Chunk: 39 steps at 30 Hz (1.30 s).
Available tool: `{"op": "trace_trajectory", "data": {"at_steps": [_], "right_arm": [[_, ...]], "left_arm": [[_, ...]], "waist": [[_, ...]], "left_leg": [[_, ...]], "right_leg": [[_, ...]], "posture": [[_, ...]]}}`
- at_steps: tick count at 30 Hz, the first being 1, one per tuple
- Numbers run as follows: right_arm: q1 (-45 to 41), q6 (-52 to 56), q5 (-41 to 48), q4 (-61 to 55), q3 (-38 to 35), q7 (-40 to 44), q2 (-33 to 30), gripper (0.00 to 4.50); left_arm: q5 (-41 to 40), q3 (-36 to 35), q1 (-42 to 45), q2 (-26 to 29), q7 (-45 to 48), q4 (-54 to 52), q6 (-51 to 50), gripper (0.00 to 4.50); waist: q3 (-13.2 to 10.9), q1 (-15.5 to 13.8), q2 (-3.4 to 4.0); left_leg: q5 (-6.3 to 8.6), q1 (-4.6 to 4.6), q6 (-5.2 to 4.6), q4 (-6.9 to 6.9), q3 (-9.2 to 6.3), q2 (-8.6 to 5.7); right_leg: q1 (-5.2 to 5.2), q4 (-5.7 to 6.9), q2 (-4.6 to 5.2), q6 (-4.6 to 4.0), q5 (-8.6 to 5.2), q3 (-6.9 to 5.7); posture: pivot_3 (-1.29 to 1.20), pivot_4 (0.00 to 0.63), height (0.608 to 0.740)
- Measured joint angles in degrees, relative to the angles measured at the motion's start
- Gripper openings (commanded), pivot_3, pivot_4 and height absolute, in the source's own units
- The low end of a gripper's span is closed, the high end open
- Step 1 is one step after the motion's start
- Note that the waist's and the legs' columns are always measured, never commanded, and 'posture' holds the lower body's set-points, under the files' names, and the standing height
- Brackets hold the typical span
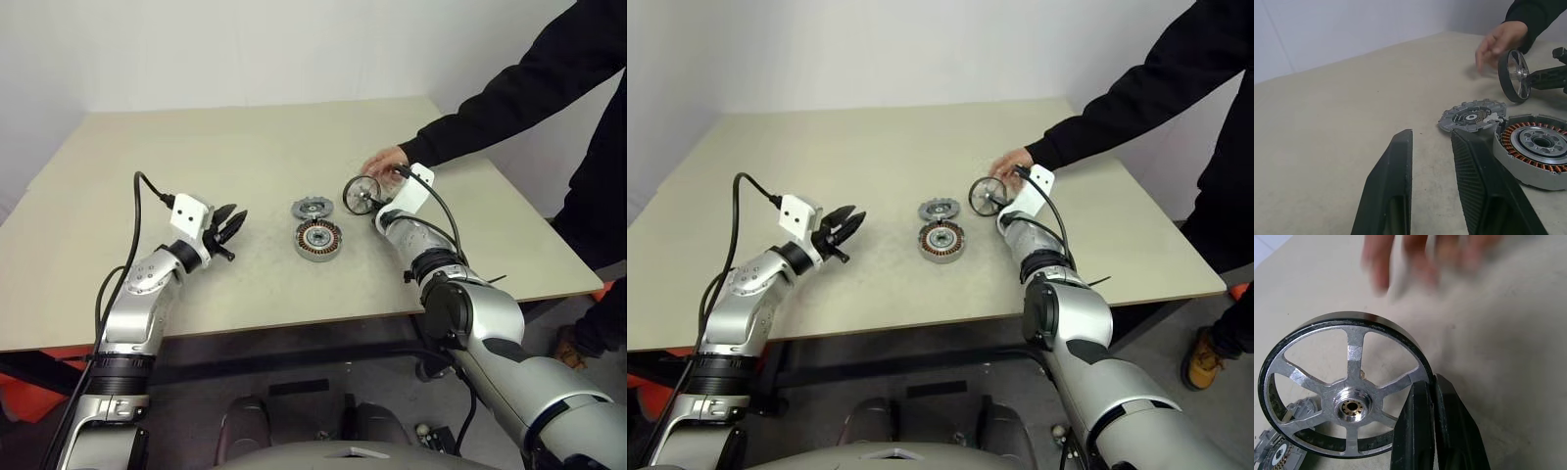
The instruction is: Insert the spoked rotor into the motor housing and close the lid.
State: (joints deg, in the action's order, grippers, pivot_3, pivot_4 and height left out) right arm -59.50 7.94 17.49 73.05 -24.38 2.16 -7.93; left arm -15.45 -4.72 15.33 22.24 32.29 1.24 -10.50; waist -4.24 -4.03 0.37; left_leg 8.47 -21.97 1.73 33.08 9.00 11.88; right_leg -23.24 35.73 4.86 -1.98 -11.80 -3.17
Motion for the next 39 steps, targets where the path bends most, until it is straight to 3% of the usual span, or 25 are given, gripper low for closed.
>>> {"op": "trace_trajectory", "data": {"at_steps": [9,14,19,29,39], "right_arm": [[-0.01,0.01,-0.61,0.00,0.63,1.20,-0.21,0.03],[-0.07,0.02,-4.34,-1.99,5.70,6.21,-1.07,0.03],[0.10,0.02,-9.64,-10.08,13.93,13.91,-3.78,0.03],[8.97,0.62,-20.34,-34.80,36.52,43.45,-13.91,0.03],[8.94,-3.40,-24.48,-38.48,42.73,51.89,-15.14,0.03]], "left_arm": [[0.05,0.00,-0.05,-0.01,0.01,-0.01,0.00,1.30],[0.06,0.04,-0.46,-0.11,-0.02,-0.11,0.00,1.30],[0.11,0.20,-0.61,-0.46,-0.08,-0.14,0.03,1.30],[0.33,0.72,-0.48,-1.44,0.03,0.10,0.38,1.30],[0.36,0.88,-0.74,-1.83,-0.11,0.07,0.70,1.30]], "waist": [[0.00,0.01,0.00],[-0.01,-0.01,0.01],[-0.01,-0.12,0.01],[-0.02,-0.77,-0.02],[-0.02,-0.78,-0.03]], "left_leg": [[0.00,-0.01,0.00,0.00,0.00,0.00],[0.00,-0.07,0.00,0.00,0.00,0.00],[0.01,-0.11,-0.01,0.00,0.00,0.00],[0.03,-0.11,-0.04,0.02,0.00,0.01],[0.03,-0.06,-0.05,0.04,0.00,0.02]], "right_leg": [[0.00,0.00,0.00,0.00,0.00,0.00],[-0.06,-0.01,0.00,0.00,0.00,0.00],[-0.06,-0.03,0.00,-0.01,0.00,0.00],[-0.04,-0.05,0.00,0.00,0.00,0.00],[0.00,-0.04,0.00,0.00,0.00,0.00]], "posture": [[0.00,0.000,0.740],[0.00,0.000,0.740],[0.00,0.000,0.740],[0.00,0.000,0.740],[0.00,0.000,0.740]]}}
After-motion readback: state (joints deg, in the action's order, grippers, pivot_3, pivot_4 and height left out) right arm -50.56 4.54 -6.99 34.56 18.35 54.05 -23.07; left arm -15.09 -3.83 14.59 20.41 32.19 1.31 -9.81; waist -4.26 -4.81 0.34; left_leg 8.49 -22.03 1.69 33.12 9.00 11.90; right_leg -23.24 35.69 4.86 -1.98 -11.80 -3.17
